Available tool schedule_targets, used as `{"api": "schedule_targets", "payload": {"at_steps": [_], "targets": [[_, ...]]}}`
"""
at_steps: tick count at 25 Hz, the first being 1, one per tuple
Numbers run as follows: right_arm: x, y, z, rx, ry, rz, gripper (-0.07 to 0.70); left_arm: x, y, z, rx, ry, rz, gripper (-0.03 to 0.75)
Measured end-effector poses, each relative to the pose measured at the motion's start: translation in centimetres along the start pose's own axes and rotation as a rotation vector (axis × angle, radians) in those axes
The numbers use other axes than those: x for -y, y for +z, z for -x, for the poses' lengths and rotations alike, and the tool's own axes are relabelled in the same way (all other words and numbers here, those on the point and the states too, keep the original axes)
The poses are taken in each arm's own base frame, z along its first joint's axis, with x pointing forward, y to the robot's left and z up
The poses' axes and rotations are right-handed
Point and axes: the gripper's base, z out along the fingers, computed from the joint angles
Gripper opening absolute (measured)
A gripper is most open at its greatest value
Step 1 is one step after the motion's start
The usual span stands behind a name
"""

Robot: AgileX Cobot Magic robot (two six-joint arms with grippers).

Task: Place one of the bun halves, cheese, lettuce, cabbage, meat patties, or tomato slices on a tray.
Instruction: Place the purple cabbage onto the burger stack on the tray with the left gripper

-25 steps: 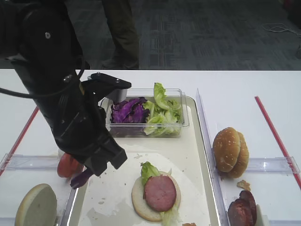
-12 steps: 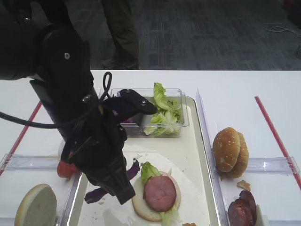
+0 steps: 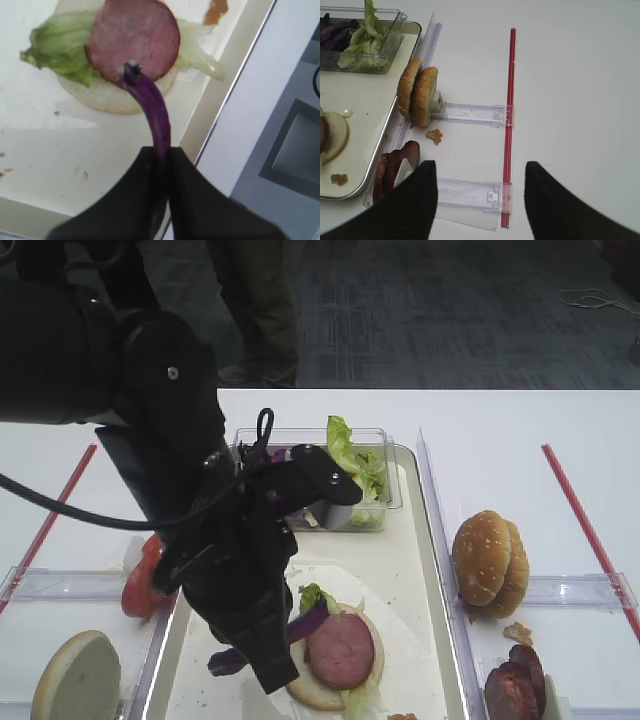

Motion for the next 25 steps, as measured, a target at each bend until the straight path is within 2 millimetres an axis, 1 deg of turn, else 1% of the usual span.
{"api": "schedule_targets", "payload": {"at_steps": [8,15,20,25], "targets": [[0.0,0.0,0.0,0.000,0.000,0.000,0.438,0.6,-0.9,2.0,0.064,0.128,0.043,0.044],[0.0,0.0,0.0,0.000,0.000,0.000,0.438,1.0,0.9,4.5,0.016,0.205,0.056,0.044],[0.0,0.0,0.0,0.000,0.000,0.000,0.438,0.7,2.0,5.0,-0.020,0.232,0.081,0.044],[0.0,0.0,0.0,0.000,0.000,0.000,0.438,0.0,2.9,5.4,-0.016,0.211,0.119,0.044]]}}
